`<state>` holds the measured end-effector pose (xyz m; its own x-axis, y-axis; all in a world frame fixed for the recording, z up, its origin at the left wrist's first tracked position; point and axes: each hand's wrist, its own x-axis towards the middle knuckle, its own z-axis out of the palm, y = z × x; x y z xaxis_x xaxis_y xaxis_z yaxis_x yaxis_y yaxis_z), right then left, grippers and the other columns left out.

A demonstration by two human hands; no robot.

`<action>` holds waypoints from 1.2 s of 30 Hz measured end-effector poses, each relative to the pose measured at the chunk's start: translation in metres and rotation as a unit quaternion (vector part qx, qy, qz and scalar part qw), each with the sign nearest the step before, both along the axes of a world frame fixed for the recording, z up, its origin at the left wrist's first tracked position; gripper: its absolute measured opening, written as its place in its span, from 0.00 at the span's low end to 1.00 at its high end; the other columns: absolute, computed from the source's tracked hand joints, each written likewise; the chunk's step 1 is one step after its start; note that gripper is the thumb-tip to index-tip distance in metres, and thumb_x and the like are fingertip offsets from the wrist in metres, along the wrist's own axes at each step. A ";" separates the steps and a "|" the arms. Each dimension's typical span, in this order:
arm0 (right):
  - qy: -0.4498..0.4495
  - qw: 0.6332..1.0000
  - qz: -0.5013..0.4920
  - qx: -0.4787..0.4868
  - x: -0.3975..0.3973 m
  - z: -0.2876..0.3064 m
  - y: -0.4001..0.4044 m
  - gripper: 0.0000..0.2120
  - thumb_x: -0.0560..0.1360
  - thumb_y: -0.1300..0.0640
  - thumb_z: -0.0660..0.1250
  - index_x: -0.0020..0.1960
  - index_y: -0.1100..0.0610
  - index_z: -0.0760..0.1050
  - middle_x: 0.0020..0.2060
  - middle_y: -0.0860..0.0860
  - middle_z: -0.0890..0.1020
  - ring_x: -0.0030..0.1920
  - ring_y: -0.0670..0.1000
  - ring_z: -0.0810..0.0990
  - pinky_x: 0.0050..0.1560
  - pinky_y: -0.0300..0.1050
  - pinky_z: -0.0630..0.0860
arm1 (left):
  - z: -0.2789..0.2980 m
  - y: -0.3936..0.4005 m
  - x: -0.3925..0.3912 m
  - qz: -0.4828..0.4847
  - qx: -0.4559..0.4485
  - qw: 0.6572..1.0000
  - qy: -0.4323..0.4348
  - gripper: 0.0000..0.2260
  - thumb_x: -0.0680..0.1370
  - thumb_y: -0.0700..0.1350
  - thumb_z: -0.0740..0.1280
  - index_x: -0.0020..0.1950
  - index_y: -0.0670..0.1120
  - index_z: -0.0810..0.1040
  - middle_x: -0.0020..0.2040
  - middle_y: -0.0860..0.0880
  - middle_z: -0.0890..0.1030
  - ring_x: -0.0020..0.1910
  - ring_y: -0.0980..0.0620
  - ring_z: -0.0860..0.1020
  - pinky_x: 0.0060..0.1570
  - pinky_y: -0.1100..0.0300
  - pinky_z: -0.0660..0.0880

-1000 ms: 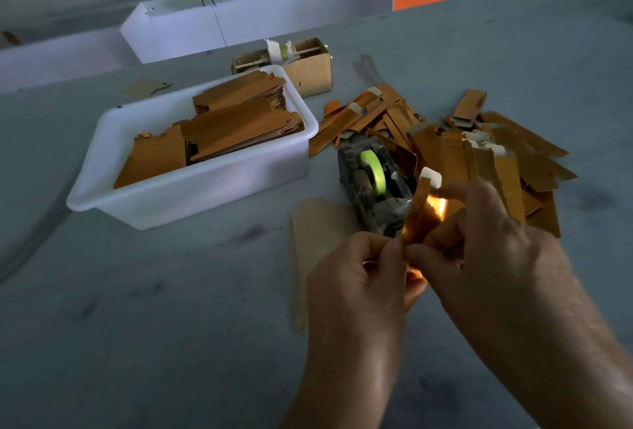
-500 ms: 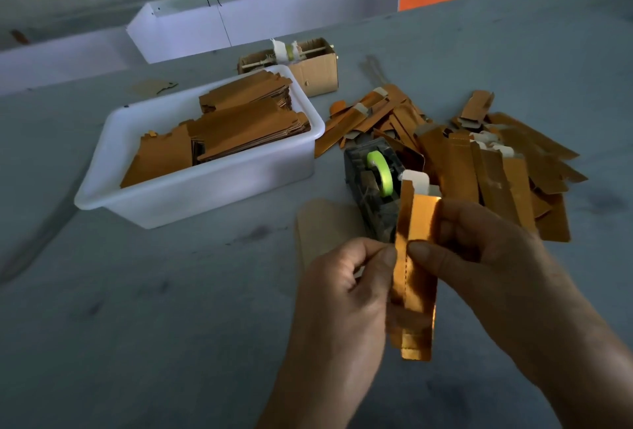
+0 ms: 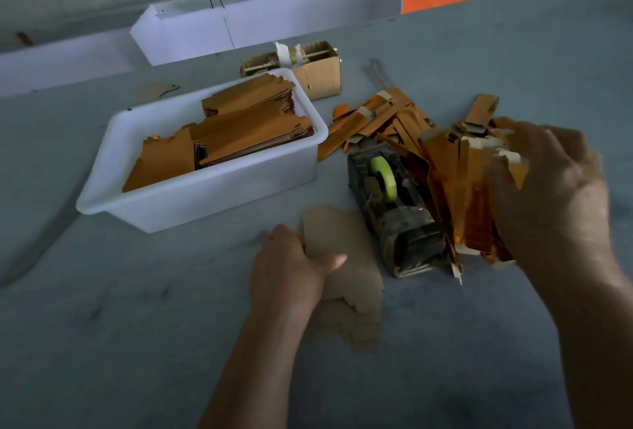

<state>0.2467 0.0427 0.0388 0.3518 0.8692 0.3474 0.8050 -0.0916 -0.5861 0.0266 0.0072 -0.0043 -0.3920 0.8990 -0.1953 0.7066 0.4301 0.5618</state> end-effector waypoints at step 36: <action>0.483 0.828 0.241 -0.154 -0.054 -0.022 -0.074 0.08 0.62 0.47 0.71 0.37 0.51 0.79 0.31 0.44 0.80 0.32 0.38 0.76 0.30 0.30 0.71 | 0.030 -0.049 0.024 -0.012 0.132 0.898 -0.420 0.16 0.61 0.49 0.79 0.47 0.52 0.84 0.43 0.50 0.86 0.44 0.51 0.84 0.44 0.55 0.78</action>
